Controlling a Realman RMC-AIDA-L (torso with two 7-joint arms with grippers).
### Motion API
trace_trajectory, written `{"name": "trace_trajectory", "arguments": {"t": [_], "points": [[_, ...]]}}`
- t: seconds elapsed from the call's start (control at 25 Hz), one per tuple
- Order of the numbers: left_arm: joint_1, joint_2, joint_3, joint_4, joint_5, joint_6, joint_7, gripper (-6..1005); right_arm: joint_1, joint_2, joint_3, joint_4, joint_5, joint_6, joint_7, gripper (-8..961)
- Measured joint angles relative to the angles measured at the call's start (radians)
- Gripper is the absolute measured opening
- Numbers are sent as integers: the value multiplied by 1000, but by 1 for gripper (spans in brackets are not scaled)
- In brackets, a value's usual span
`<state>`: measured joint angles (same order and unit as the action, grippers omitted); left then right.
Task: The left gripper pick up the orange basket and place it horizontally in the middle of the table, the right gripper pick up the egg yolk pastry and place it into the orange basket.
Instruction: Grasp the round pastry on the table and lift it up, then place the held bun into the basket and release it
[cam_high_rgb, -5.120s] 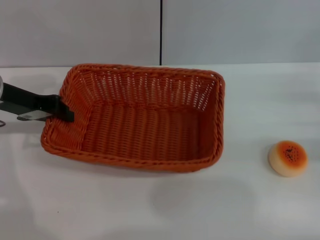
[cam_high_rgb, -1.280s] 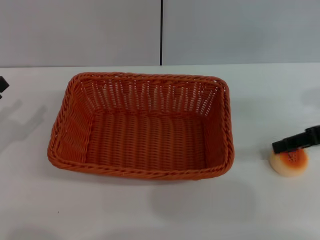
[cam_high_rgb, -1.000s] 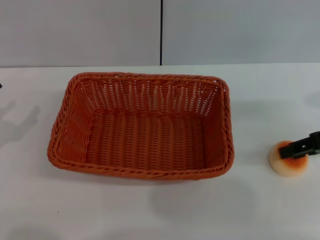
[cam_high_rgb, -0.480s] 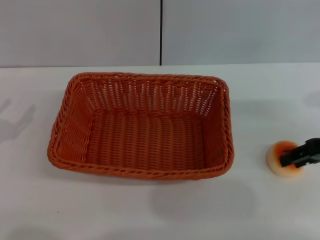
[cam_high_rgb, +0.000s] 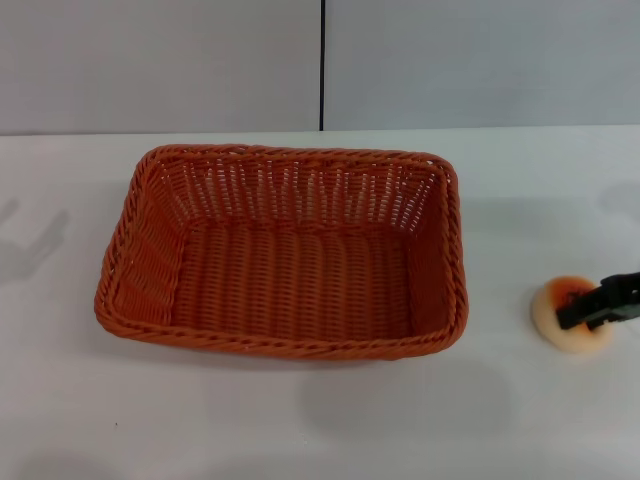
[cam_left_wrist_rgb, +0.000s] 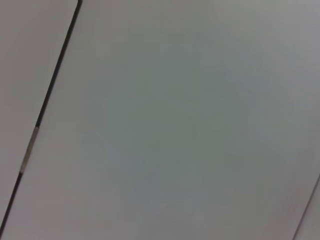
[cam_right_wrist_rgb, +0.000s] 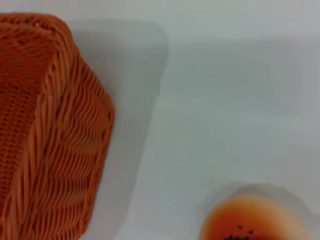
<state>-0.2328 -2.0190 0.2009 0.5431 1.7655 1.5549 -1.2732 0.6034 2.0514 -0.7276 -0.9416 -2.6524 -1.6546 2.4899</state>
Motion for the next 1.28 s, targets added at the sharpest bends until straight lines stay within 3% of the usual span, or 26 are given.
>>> {"name": "trace_trajectory", "arguments": {"t": [0.12, 0.32, 0.52, 0.72, 0.76, 0.8, 0.84, 0.88, 0.96, 1.12, 1.16, 1.28], "points": [[-4, 3, 0, 1, -1, -2, 0, 788, -2, 0, 3, -22, 4, -5, 0, 441], [-11, 3, 0, 1, -6, -3, 0, 787, -3, -2, 5, -29, 12, -6, 0, 233], [-17, 0, 0, -3, -8, -8, 0, 787, -10, -10, 6, -44, 66, -29, -3, 154], [-20, -3, -2, -5, -10, -10, 0, 787, -54, -19, 12, -205, 136, -108, 18, 114], [-22, -5, -2, -6, -10, -10, 0, 787, -75, -20, 13, -321, 137, -126, 44, 108], [-22, -5, -2, -6, -10, -10, 0, 787, -75, -20, 13, -321, 137, -126, 44, 102], [-23, -6, -2, -6, -11, -10, 0, 786, -96, -20, 13, -426, 132, -136, 69, 96], [-23, -7, -2, -5, -11, -11, -1, 786, -96, -20, 13, -426, 132, -136, 69, 87], [-24, -9, -4, -5, -11, -11, -5, 786, -118, -21, 23, -569, 153, -157, 87, 70], [-28, -11, -12, -7, -12, -11, -8, 786, -113, -21, 33, -625, 255, -186, 86, 49], [-32, -13, -12, -8, -12, -11, -9, 786, -94, -25, 27, -617, 350, -200, 85, 47], [-35, -15, -12, -8, -13, -10, -9, 786, -66, -28, 10, -578, 426, -211, 83, 42]]}}
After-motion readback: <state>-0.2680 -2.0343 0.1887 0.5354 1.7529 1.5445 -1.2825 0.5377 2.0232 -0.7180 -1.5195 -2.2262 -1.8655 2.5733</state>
